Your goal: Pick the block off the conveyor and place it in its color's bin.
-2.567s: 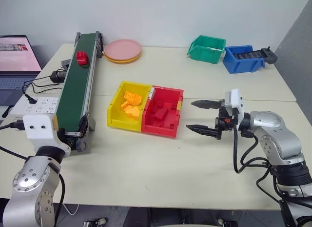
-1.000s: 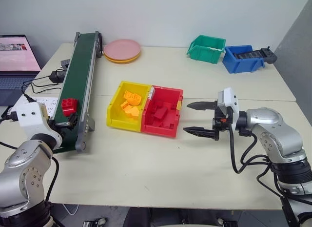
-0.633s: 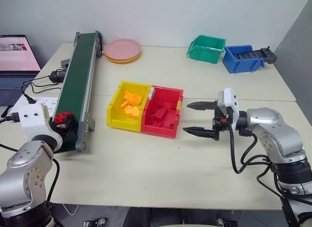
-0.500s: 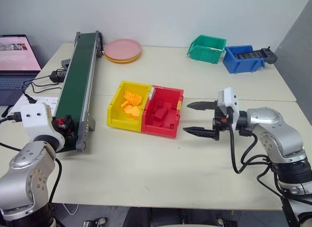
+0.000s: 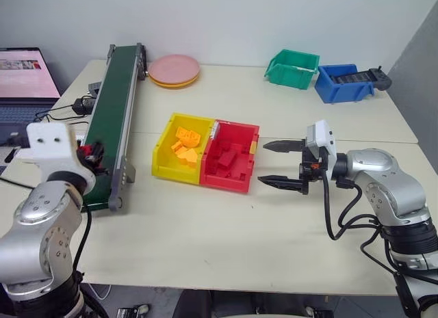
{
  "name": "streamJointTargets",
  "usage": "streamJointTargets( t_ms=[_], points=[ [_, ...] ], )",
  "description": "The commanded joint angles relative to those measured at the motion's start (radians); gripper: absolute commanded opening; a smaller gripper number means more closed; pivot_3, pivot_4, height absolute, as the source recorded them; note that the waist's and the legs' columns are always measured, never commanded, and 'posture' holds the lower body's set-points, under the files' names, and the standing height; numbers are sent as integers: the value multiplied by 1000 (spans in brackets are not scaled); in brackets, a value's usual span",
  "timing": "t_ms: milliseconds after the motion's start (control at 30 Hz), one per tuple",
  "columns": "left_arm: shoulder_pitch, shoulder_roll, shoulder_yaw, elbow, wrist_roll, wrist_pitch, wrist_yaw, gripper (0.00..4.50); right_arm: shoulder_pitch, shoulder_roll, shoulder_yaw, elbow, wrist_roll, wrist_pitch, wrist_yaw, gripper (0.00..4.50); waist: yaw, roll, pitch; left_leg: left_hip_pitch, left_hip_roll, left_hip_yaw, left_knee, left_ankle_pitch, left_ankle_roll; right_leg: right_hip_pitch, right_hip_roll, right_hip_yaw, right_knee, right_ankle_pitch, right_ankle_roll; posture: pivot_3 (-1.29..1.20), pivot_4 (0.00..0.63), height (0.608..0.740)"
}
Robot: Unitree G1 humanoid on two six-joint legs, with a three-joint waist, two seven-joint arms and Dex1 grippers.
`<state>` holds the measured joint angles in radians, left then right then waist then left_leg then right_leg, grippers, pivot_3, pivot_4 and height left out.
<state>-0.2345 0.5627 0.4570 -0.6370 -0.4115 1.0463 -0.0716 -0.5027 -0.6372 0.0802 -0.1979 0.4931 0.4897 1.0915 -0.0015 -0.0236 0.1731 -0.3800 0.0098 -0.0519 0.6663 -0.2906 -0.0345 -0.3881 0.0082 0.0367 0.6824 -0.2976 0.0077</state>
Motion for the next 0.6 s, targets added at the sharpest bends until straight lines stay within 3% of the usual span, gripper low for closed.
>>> streamJointTargets(
  t_ms=[33,133,267,433,533,600],
  points=[
    [-72,42,-66,-21,-56,-21,-105,1512,18,-34,-44,-65,17,-1,-1,4500,-1,0,0,0,0,0,0,0,0,0,0,0,0,0,0,0,150,740],
    [-207,66,-199,44,-106,-42,-239,1512,60,-71,-82,-128,48,38,-12,4500,3,-2,1,-1,0,0,0,0,0,0,0,-1,0,0,0,0,150,740],
    [-363,25,-405,188,-80,-101,-351,1511,122,-108,-124,-197,72,84,-46,4500,16,-2,1,-1,-1,-2,2,0,0,1,0,-2,0,0,0,0,150,740],
    [-448,-38,-554,325,-20,-192,-418,1511,168,-116,-150,-263,89,113,-93,4500,-6,-2,1,-1,-1,1,0,1,-2,-1,0,1,-1,0,0,0,150,740],
    [-489,-48,-679,454,109,-352,-460,1511,211,-118,-173,-312,100,121,-124,4500,-7,-1,1,-1,0,1,0,1,-2,-1,1,1,0,0,0,0,150,740],
    [-499,-56,-685,495,125,-389,-480,1511,229,-123,-182,-331,106,130,-139,4500,-5,-2,1,-1,1,0,0,0,0,-1,2,1,0,0,0,0,150,740]
  ],
)
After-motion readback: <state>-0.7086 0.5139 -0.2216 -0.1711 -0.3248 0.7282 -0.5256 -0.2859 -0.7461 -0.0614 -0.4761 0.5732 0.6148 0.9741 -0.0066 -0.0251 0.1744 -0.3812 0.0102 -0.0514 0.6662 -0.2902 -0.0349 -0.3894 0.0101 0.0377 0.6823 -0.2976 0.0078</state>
